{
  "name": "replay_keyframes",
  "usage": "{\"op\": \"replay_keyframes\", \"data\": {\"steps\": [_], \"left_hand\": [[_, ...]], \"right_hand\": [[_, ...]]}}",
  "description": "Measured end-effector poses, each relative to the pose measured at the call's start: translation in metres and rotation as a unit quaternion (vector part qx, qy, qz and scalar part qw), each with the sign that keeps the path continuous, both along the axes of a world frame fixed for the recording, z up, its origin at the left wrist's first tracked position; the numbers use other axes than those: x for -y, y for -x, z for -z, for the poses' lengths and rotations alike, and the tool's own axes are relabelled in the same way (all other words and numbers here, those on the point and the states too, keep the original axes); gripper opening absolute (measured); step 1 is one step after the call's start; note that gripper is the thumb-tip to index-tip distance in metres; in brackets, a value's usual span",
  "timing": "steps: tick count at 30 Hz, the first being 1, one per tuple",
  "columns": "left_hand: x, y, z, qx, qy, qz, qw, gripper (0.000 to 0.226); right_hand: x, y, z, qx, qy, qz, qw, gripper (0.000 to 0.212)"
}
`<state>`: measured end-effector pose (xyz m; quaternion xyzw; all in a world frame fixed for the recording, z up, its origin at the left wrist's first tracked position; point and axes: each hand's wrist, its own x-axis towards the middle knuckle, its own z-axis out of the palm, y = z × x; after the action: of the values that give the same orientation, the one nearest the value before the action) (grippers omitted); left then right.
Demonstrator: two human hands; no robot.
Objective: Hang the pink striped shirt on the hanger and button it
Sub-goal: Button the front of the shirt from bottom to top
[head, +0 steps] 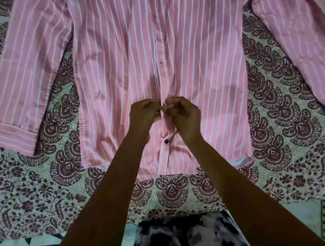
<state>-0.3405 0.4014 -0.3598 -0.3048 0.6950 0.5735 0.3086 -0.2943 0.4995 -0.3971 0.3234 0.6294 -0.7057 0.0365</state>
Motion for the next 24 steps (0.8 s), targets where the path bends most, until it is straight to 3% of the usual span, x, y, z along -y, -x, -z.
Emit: {"op": "replay_keyframes", "data": {"steps": [3, 9, 19, 24], "left_hand": [[0.000, -0.001, -0.005, 0.005, -0.053, -0.006, 0.999, 0.018], [0.001, -0.001, 0.006, -0.025, -0.017, 0.046, 0.998, 0.007], [0.003, 0.005, 0.010, -0.027, -0.001, 0.061, 0.998, 0.020], [0.001, 0.008, 0.010, -0.026, -0.021, 0.069, 0.997, 0.027]], "right_hand": [[0.002, -0.003, -0.001, -0.009, -0.010, 0.009, 1.000, 0.023], [0.005, -0.008, 0.003, 0.008, -0.025, 0.012, 1.000, 0.025], [0.003, -0.006, 0.004, 0.029, -0.024, 0.002, 0.999, 0.026], [0.002, -0.003, 0.004, 0.050, 0.075, 0.048, 0.995, 0.017]]}}
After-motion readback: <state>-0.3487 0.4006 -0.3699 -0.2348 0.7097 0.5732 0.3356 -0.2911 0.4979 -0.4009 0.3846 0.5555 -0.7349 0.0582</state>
